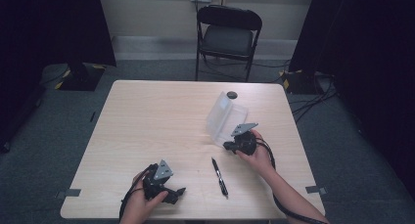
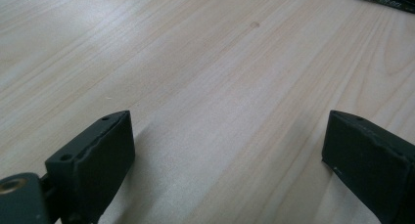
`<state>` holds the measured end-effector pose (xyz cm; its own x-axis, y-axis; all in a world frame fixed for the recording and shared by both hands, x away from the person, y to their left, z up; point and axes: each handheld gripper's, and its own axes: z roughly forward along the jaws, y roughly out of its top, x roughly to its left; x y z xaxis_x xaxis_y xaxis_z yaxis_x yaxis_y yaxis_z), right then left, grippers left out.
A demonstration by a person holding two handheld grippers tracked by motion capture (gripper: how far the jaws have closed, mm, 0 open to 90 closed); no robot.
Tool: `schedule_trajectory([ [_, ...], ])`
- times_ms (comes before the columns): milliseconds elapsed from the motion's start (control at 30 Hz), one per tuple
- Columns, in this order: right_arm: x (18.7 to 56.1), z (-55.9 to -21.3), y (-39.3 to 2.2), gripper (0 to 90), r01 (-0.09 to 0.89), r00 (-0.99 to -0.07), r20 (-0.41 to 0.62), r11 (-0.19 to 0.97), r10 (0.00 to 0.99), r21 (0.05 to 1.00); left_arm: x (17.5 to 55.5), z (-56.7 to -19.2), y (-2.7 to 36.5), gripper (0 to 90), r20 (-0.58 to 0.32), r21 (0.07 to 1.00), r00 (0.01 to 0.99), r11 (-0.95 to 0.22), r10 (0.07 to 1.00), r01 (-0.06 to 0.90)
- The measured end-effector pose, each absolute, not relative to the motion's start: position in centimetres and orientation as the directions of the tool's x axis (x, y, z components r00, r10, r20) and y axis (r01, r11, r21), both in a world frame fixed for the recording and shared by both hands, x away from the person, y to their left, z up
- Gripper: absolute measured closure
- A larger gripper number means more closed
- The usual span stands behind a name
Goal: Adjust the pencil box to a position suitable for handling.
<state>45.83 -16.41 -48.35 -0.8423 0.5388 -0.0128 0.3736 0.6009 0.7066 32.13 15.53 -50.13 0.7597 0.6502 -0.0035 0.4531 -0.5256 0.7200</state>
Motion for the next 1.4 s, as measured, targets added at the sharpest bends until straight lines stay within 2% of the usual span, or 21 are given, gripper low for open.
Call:
schedule_trajectory([
  [233, 45.7, -48.4, -15.8, 89.1, 0.385, -0.847, 0.019, 0.588, 0.532, 0.711, 32.1, -50.1, 15.5, 5.0, -0.003, 0.72, 0.76, -0.526, 0.65, 0.453],
  [900, 45.2, -48.5, -12.8, 88.1, 0.375, -0.864, 0.044, 0.582, 0.502, 0.722, 32.1, -50.1, 15.5, 5.0, -0.002, 0.72, 0.76, -0.527, 0.65, 0.452],
  [1400, 44.5, -48.0, -9.2, 87.1, 0.335, -0.894, 0.05, 0.591, 0.444, 0.733, 32.1, -50.1, 15.5, 5.1, -0.003, 0.72, 0.76, -0.526, 0.65, 0.453],
])
